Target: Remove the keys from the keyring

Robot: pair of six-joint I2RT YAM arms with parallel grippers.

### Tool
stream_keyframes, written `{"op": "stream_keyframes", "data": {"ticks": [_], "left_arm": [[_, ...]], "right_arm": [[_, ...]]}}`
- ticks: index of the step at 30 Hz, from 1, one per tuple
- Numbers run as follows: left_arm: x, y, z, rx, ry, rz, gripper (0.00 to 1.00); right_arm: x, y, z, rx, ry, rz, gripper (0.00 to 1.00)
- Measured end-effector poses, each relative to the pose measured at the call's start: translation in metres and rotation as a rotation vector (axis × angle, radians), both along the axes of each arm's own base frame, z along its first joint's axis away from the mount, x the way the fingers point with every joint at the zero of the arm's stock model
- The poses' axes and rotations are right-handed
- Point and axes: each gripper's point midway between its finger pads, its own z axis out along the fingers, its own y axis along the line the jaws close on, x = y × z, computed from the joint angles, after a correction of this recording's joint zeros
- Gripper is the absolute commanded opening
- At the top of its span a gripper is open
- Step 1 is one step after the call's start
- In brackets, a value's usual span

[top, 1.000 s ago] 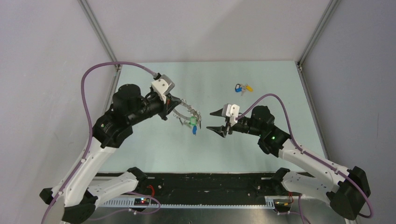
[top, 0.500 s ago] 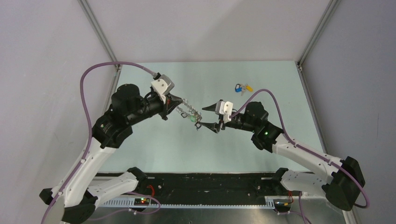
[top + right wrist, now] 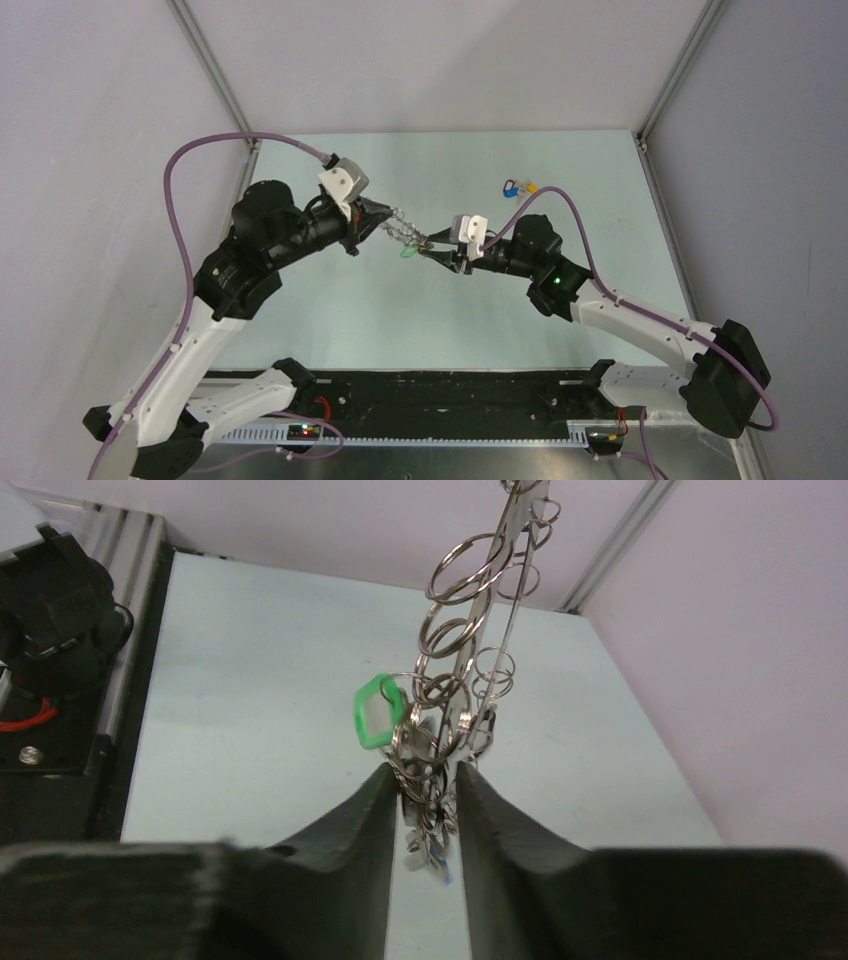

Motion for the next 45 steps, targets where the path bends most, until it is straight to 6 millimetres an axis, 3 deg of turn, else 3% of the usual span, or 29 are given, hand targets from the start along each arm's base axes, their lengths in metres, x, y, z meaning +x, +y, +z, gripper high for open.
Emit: {"op": "stream_keyframes", "data": {"ticks": [2, 3, 5, 10, 12, 13, 14, 15, 17, 19, 22, 28, 31, 39, 42, 45], "left_arm": [[-0.001, -0.002, 0.003, -0.012, -0.003, -0.01, 0.0], [-0.002, -0.003, 0.004, -0.017, -0.006, -0.014, 0.0], [-0.003, -0.004, 0.007, -0.029, -0.01, -0.025, 0.0], [0.0, -0.008, 0.008, -0.07, 0.003, -0.017, 0.01], [0.005, -0.009, 0.003, -0.088, 0.02, 0.005, 0.11], [0.008, -0.009, -0.001, -0.093, 0.034, 0.019, 0.25], [0.011, -0.009, -0.005, -0.101, 0.046, 0.035, 0.33], [0.012, -0.009, -0.008, -0.105, 0.057, 0.046, 0.5], [0.016, -0.008, -0.022, -0.108, 0.105, 0.079, 0.67], [0.019, -0.007, -0.035, -0.106, 0.145, 0.11, 0.75], [0.02, -0.003, -0.048, -0.101, 0.18, 0.141, 0.77], [0.011, 0.008, -0.048, -0.136, 0.166, 0.166, 0.77], [0.007, 0.007, -0.055, -0.163, 0.163, 0.157, 0.77], [0.005, -0.009, -0.097, -0.276, 0.178, 0.094, 0.76], [0.004, -0.015, -0.094, -0.336, 0.13, 0.055, 0.74], [0.004, -0.02, -0.075, -0.394, 0.055, 0.016, 0.74]], "right_arm": [[0.002, 0.001, 0.002, 0.006, -0.004, -0.004, 0.18], [0.003, 0.002, 0.003, 0.008, -0.005, -0.006, 0.07], [0.004, 0.002, 0.004, 0.01, -0.005, -0.014, 0.0], [0.012, 0.0, 0.005, 0.007, -0.027, -0.059, 0.0], [0.017, -0.005, 0.003, -0.016, -0.045, -0.096, 0.0], [0.02, -0.008, 0.001, -0.031, -0.056, -0.118, 0.0], [0.022, -0.011, 0.0, -0.046, -0.067, -0.137, 0.0], [0.025, -0.015, -0.002, -0.062, -0.082, -0.16, 0.0], [0.031, -0.022, 0.002, -0.076, -0.122, -0.206, 0.0], [0.035, -0.03, 0.01, -0.078, -0.165, -0.245, 0.0], [0.043, -0.041, 0.028, -0.088, -0.241, -0.302, 0.0], [0.054, -0.054, 0.066, -0.125, -0.391, -0.378, 0.0], [0.052, -0.057, 0.076, -0.17, -0.474, -0.389, 0.0], [0.044, -0.055, 0.071, -0.246, -0.512, -0.334, 0.02], [0.043, -0.056, 0.068, -0.257, -0.486, -0.318, 0.02], [0.04, -0.054, 0.067, -0.256, -0.473, -0.306, 0.02]]}}
